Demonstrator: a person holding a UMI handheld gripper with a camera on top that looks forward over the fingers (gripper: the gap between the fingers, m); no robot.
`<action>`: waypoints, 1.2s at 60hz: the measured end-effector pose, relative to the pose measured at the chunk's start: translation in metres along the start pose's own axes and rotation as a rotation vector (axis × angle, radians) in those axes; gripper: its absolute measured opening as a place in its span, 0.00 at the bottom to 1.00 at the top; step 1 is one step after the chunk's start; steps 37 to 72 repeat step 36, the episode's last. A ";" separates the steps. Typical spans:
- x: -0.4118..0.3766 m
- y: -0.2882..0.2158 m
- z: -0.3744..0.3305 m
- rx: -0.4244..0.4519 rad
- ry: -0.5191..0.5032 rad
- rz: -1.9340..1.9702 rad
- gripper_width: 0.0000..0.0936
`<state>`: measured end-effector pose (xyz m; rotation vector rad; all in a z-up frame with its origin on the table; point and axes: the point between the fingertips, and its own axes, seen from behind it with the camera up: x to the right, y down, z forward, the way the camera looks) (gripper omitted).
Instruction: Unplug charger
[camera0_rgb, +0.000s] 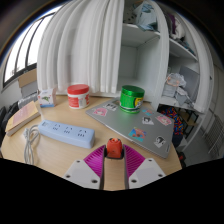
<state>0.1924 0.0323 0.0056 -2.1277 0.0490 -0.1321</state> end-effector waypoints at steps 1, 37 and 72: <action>-0.001 0.002 0.001 -0.005 -0.003 0.001 0.30; 0.023 -0.004 -0.111 0.115 -0.110 0.066 0.90; 0.023 -0.004 -0.111 0.115 -0.110 0.066 0.90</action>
